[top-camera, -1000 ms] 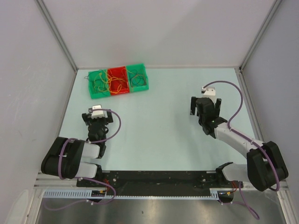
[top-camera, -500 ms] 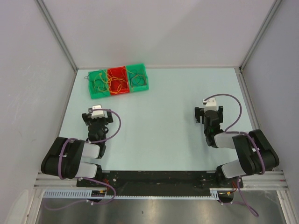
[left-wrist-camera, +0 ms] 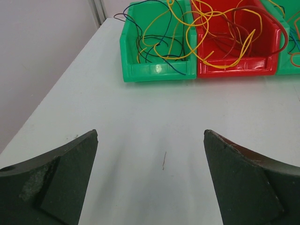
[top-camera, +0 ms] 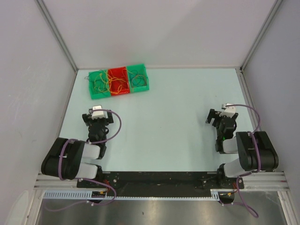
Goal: Untangle the cables
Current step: Reset both arms
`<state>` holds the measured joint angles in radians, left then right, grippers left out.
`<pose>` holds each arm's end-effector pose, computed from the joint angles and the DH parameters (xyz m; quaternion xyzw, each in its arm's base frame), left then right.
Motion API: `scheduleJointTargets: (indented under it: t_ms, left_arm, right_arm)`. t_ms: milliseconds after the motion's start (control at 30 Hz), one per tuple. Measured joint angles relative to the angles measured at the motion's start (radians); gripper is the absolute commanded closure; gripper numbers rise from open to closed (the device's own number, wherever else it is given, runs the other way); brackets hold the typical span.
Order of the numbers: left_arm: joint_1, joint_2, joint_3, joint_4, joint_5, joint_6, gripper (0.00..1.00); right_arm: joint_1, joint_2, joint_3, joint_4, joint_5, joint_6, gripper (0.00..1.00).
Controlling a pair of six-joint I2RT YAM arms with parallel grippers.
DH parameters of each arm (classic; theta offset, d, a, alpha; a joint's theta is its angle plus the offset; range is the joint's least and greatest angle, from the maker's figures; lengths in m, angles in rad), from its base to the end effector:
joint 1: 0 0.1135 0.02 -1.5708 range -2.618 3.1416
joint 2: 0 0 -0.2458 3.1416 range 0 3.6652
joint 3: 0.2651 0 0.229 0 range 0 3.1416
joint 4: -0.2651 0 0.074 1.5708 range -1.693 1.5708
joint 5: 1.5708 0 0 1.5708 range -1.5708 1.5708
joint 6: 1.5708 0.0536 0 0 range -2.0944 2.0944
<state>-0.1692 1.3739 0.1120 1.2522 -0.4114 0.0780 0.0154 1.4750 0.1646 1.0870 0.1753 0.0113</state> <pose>0.2199 -0.0158 0.1611 -0.0569 0.7080 0.1136 0.6947 0.2351 -0.0057 0.1320 0.0530 0.7786 -0.0601 0.6223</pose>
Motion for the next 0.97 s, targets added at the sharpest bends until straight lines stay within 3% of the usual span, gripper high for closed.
scheduleJointTargets:
  t_ms: [167,967]
  left_arm:
    - [0.000,0.000,0.000,-0.001,0.000,0.000,0.00]
    - [0.000,0.000,0.000,-0.002,0.000,0.000,0.00]
  right_arm:
    - [0.010,-0.001,0.080,-0.007,0.020,0.031,0.00]
    - [0.029,0.000,0.081,-0.028,0.048,0.034,0.00]
